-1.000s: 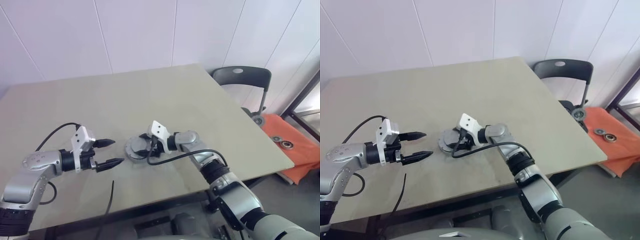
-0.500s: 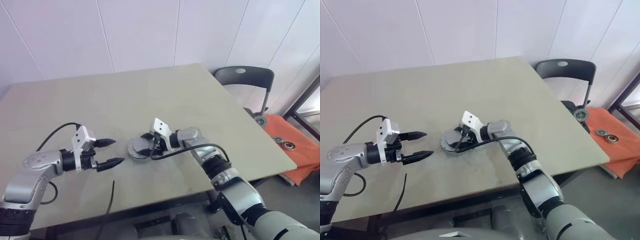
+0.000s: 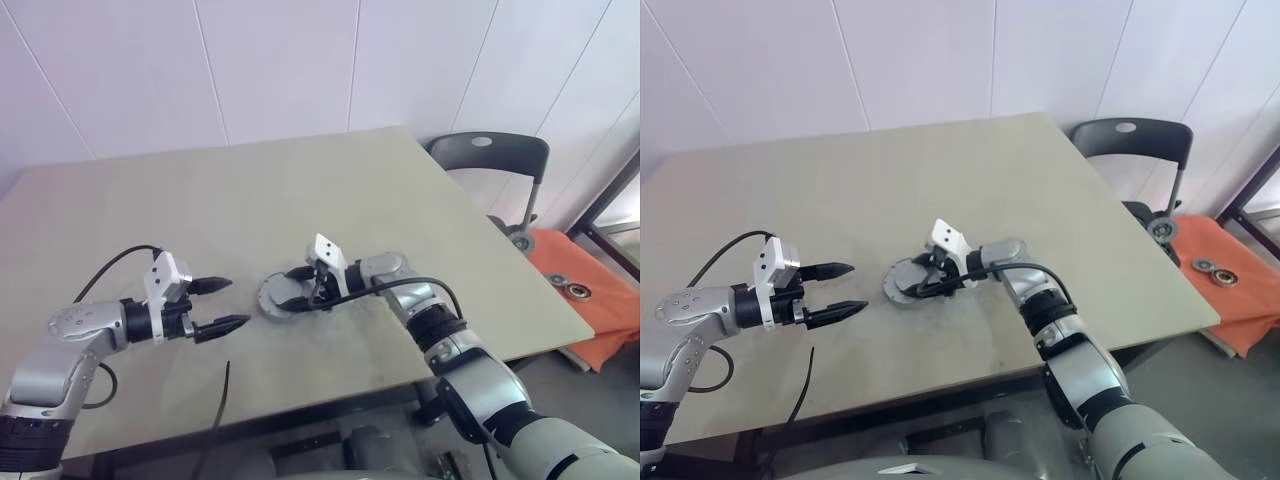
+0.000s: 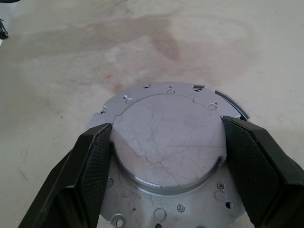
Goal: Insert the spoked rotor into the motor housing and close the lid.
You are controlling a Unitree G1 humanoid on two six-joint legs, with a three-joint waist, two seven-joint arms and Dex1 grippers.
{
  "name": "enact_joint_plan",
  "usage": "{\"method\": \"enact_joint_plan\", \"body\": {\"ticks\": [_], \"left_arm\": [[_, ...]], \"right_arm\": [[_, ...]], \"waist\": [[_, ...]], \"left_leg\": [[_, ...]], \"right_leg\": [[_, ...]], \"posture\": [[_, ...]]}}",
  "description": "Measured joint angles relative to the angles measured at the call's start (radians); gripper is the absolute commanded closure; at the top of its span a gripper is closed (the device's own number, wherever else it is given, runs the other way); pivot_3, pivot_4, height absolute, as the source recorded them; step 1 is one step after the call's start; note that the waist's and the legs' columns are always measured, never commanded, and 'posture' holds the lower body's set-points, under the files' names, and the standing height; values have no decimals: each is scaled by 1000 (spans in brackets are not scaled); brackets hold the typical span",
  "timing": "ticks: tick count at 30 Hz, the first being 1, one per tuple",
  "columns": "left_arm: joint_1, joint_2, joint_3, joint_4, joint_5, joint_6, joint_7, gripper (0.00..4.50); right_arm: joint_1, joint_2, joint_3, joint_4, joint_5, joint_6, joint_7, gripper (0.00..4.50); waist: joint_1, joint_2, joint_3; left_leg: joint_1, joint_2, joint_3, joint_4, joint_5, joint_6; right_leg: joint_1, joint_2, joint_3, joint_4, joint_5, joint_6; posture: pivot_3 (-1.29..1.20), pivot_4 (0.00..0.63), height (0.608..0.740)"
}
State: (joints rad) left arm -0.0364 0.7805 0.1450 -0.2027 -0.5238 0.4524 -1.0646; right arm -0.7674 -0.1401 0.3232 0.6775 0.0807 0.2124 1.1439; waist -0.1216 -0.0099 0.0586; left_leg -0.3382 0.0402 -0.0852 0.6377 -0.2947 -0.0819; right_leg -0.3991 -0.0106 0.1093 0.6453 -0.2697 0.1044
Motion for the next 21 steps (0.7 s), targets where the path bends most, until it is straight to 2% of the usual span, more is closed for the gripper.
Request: {"method": "enact_joint_plan", "body": {"ticks": [21], "left_arm": [[4, -1, 0, -6, 0, 0, 5, 0]], "right_arm": [[5, 12, 7, -27, -21, 9, -29, 1282]], "waist": [[-3, 0, 0]], "left_leg": [[0, 0, 0, 0, 0, 0]], "right_leg": [[0, 0, 0, 0, 0, 0]], "posture": [[0, 0, 740]]}}
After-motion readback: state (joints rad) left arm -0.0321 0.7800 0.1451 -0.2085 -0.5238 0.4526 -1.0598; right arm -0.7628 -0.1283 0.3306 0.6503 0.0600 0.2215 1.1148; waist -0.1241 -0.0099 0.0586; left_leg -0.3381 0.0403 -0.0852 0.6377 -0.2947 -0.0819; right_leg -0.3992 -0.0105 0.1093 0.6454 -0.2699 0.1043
